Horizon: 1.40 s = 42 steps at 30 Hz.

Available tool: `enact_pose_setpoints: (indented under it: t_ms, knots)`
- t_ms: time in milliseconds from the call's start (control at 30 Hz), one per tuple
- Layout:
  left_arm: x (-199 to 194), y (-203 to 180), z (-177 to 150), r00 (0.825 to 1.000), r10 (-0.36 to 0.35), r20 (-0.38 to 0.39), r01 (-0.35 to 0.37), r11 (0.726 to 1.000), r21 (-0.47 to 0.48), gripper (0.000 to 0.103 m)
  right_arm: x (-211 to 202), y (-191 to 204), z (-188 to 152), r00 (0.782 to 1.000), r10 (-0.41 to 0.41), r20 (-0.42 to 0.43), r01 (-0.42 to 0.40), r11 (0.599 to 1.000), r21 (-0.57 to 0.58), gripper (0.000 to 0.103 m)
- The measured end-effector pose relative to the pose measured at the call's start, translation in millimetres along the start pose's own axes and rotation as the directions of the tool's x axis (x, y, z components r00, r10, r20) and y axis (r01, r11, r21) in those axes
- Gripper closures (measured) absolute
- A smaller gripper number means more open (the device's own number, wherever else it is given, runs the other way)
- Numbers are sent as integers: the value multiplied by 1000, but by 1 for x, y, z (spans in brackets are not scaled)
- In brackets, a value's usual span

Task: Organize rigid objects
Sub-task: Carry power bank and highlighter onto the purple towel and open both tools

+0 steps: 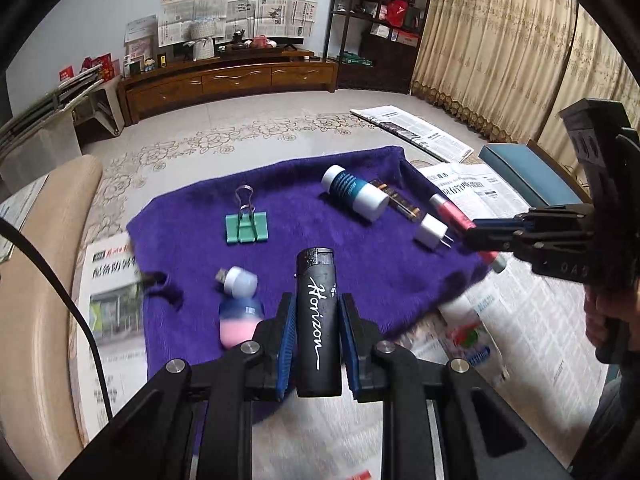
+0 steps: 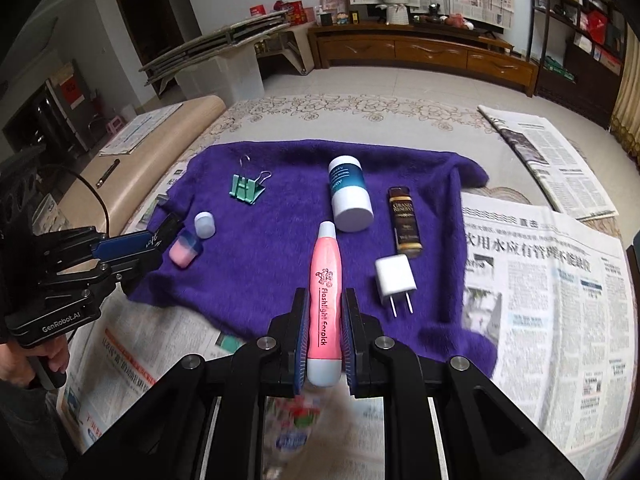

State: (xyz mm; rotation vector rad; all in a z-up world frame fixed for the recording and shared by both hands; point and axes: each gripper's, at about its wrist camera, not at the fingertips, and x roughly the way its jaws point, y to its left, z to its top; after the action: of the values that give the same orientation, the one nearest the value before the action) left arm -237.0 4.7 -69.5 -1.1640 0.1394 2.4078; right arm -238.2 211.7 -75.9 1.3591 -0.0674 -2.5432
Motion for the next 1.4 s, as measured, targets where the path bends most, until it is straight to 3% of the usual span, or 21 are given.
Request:
enact_pose_setpoints:
  t_ms: [233, 600, 1067, 1133, 1233, 1267, 1400]
  knots:
    - [29, 4, 18, 1000, 0, -21, 0, 1000, -5, 82, 36, -2, 10, 999, 2, -51, -3, 1000, -19, 87]
    - [77, -3, 20, 994, 3, -110, -1, 1000, 20, 82, 66, 1, 10, 994, 0, -113, -9, 997, -74, 87]
    - [91, -7, 9, 987, 30, -159, -14, 995, 100, 81, 76, -2, 8, 991, 16, -132, -37, 987, -159, 86]
    - [91, -11, 10, 986, 37, -165, -16, 992, 126, 78, 76, -1, 8, 990, 30, -137, -56, 981, -184, 82]
    - [92, -14, 8, 984, 32, -176, -6, 989, 147, 56, 75, 0, 8, 981, 95, -167, -128, 972, -199, 58]
    - [92, -15, 8, 984, 37, -177, -10, 988, 152, 50, 75, 1, 8, 981, 97, -170, -131, 970, -204, 56]
    - [89, -10, 7, 986, 20, -165, 0, 993, 120, 50, 70, -2, 9, 980, 94, -175, -126, 975, -182, 56]
